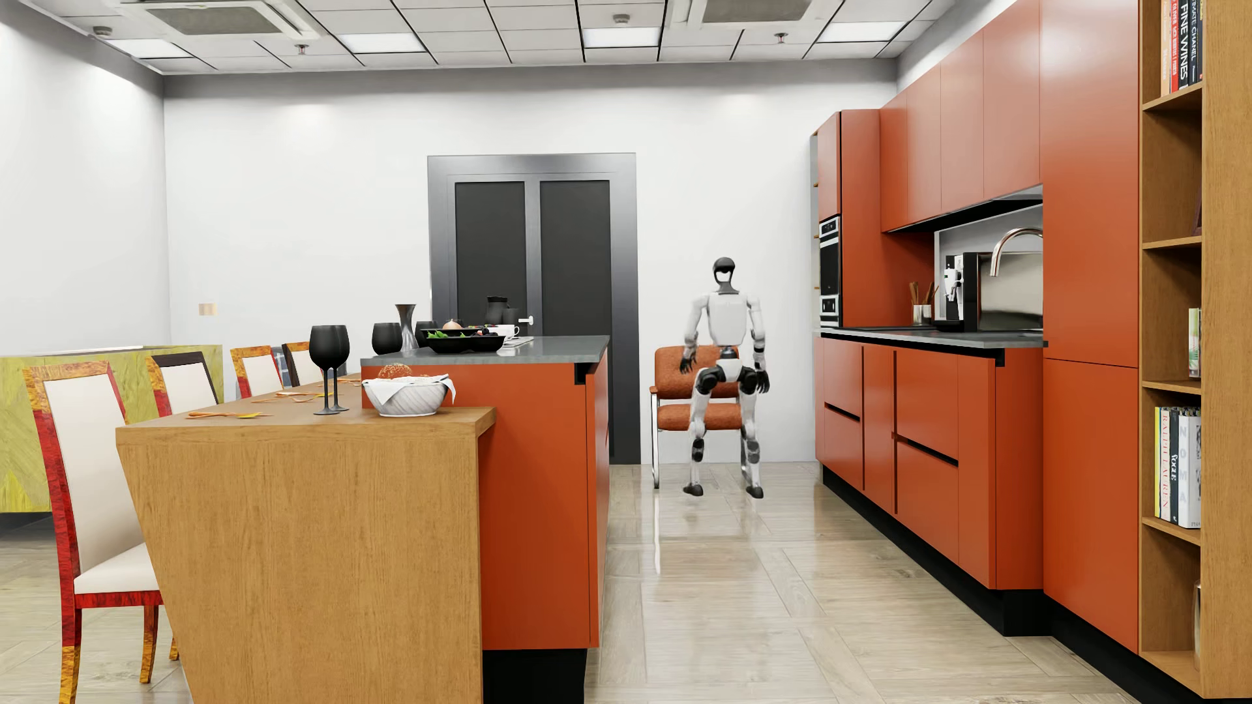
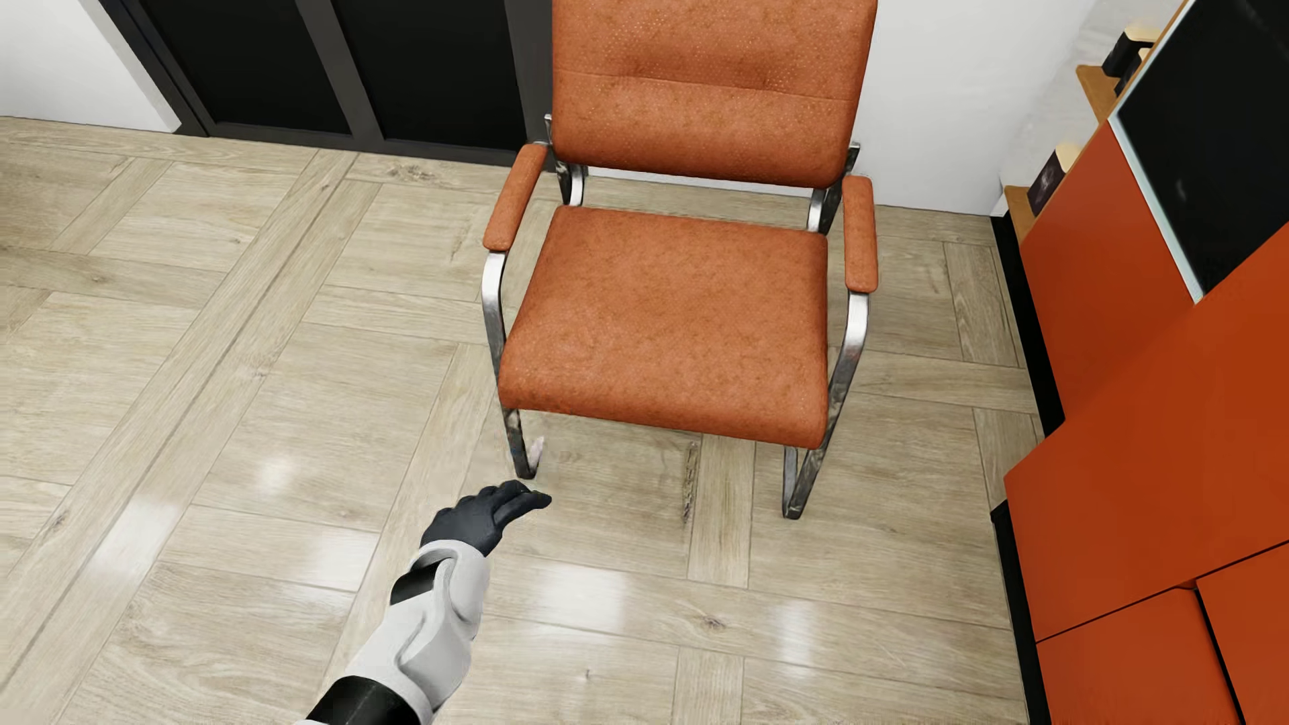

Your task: Go to the officechair

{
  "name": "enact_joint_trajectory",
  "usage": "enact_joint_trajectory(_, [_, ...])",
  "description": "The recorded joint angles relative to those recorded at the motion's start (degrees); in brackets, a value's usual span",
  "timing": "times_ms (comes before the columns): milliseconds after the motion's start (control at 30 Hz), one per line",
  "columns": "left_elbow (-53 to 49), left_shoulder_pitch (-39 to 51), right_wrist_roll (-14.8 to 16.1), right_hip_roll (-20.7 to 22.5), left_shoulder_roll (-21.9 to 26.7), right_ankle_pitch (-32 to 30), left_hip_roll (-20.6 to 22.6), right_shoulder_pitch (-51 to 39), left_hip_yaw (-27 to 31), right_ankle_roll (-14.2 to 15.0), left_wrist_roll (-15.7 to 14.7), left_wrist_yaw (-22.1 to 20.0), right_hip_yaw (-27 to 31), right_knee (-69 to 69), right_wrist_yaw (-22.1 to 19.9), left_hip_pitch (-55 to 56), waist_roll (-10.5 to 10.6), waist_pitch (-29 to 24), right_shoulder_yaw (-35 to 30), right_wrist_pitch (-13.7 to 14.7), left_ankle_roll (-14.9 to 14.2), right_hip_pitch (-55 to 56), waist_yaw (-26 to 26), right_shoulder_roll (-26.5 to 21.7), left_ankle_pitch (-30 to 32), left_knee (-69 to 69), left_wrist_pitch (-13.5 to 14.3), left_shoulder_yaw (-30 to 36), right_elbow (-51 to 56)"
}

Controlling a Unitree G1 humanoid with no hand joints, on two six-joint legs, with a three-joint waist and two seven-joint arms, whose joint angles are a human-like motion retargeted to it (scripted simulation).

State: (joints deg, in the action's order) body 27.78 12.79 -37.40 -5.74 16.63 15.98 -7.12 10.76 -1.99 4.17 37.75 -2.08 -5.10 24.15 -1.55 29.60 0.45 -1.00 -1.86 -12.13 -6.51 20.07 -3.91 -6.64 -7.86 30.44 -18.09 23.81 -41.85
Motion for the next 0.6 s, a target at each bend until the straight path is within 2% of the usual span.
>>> enact_joint_trajectory(33, [3.9,-2.4,-0.3,0.6,-0.1,0.0,-2.1,-0.3,-3.1,0.4,2.0,2.9,0.2,-0.7,0.5,-0.1,0.5,0.1,-0.3,0.0,1.4,-0.1,0.2,-0.1,-1.0,4.8,-1.8,1.5,0.0])
enact_joint_trajectory(67, [7.3,-5.3,-0.6,1.2,-0.6,0.1,-3.7,-0.5,-5.0,1.2,2.4,4.8,0.5,-1.3,0.7,-1.4,0.9,0.2,-0.4,0.2,2.1,-0.3,0.4,-0.1,-1.5,7.6,-2.8,2.1,0.3])
enact_joint_trajectory(133, [13.3,-12.2,-0.1,2.4,-2.9,0.7,-5.1,-0.9,-8.5,2.4,-1.8,5.7,2.0,-2.3,-0.2,-6.8,1.6,0.7,1.2,0.5,2.1,-0.4,0.7,0.4,-5.2,2.1,-3.8,-0.7,1.8])
enact_joint_trajectory(167, [16.1,-15.4,0.8,2.9,-4.5,0.6,-5.2,-1.0,-10.4,2.0,-4.7,5.4,3.1,-2.7,-1.3,-9.8,1.9,1.0,2.4,0.6,2.2,-0.6,0.9,0.8,-6.1,-2.1,-4.8,-2.9,2.5])
enact_joint_trajectory(200, [19.0,-17.9,1.8,3.2,-5.9,0.5,-5.0,0.1,-11.8,1.3,-6.7,4.8,4.1,-2.7,-2.7,-12.3,2.1,1.2,3.9,1.9,2.3,-0.9,1.0,0.7,-6.1,-5.5,-5.9,-4.1,2.5])
enact_joint_trajectory(267, [24.8,-20.7,3.0,3.2,-8.4,0.6,-4.3,0.6,-12.8,0.4,-7.7,4.6,4.8,-2.6,-4.5,-15.2,1.9,1.6,7.3,1.9,2.2,-1.5,1.3,1.8,-4.7,-10.0,-7.5,-2.7,1.3])
enact_joint_trajectory(367, [27.2,-22.1,3.3,3.0,-8.8,0.2,-4.0,1.1,-12.3,-0.2,-8.3,8.9,4.2,-2.9,-3.8,-15.8,1.5,1.7,10.7,0.7,2.2,-2.6,1.8,4.3,-5.0,-10.1,-6.5,-0.4,-1.6])
enact_joint_trajectory(433, [25.4,-22.1,1.3,3.0,-8.2,0.2,-4.2,0.9,-11.9,-0.6,-9.3,6.6,3.7,-3.1,-1.8,-15.8,1.3,1.7,10.1,0.0,2.1,-3.3,2.4,4.8,-5.6,-9.2,-5.6,-2.1,-4.3])
enact_joint_trajectory(467, [23.9,-22.0,-0.1,3.0,-7.9,0.2,-4.2,0.5,-11.6,-0.7,-8.8,4.5,3.5,-3.2,-0.6,-16.0,1.2,1.7,9.3,-0.6,2.1,-3.8,2.7,4.9,-5.7,-9.1,-5.0,-2.4,-5.6])
enact_joint_trajectory(567, [21.7,-18.3,-2.2,2.9,-6.2,0.6,-4.1,-0.3,-10.9,-0.8,-1.9,2.7,2.6,-3.5,1.0,-17.1,1.0,1.8,8.3,-1.4,2.1,-5.1,3.3,5.2,-5.6,-9.7,-3.1,2.6,-6.1])
enact_joint_trajectory(600, [20.7,-17.2,-2.4,2.7,-6.3,0.8,-3.9,-0.4,-10.6,-0.8,-2.1,2.4,2.2,-3.4,0.5,-17.2,0.9,1.8,8.5,-1.2,2.0,-5.4,3.4,5.1,-5.7,-9.8,-3.2,2.0,-5.6])
